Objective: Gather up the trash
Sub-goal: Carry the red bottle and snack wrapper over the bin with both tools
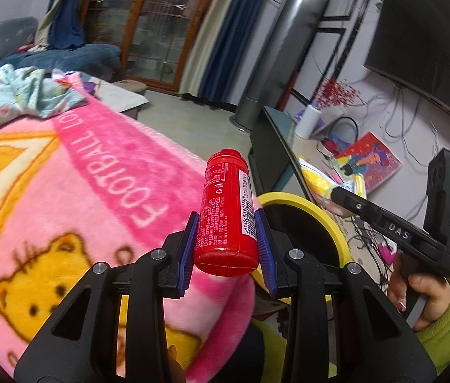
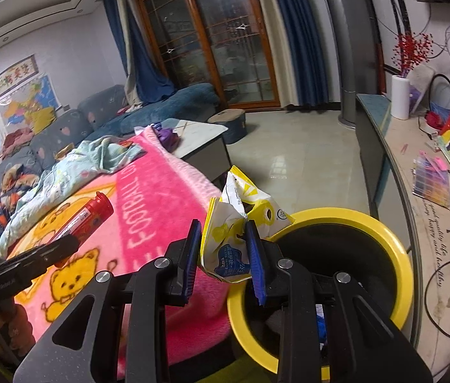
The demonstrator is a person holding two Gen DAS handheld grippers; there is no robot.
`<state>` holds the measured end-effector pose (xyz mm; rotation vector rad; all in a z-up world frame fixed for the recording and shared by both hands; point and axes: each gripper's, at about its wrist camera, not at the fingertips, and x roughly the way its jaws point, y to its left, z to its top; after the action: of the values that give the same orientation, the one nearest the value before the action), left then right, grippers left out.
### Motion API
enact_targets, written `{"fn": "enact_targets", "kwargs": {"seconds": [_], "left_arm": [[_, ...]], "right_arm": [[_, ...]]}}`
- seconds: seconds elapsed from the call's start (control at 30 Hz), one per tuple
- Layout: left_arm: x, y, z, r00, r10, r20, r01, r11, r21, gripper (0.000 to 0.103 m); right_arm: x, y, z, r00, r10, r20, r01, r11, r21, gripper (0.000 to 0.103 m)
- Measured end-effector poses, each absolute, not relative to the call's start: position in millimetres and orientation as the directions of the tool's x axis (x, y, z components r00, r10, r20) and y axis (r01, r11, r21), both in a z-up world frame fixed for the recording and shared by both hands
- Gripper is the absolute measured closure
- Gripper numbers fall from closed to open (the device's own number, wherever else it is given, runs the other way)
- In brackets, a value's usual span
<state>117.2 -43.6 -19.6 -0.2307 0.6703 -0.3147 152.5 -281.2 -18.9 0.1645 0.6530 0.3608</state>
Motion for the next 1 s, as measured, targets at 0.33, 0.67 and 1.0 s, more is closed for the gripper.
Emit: {"fn": "enact_targets", "kwargs": {"seconds": [0.33,0.67,1.0], "left_arm": [[119,-89,-20,0.71,-0.404,-0.576,0.31,0.915,-0.259,0.076],[129,-132,-26,0.671,-0.449,-0.59,0.398,0.89,-0.224,0.076],[137,-163,-41,0.63,-0.48,-0.61,0.452,0.866,-0.215,0.076]], "right_arm": [[148,-312,-19,0.761,0.338,-0.554,-0.218,0.937,0.272,0.076],[149,-357,-24,0.779,0.289,-0.556,-0.126,0.941,0.313,0.076],[152,-387,-45,0.757,0.263,-0.598,-0.054,0.938,0.343,0.076]]}}
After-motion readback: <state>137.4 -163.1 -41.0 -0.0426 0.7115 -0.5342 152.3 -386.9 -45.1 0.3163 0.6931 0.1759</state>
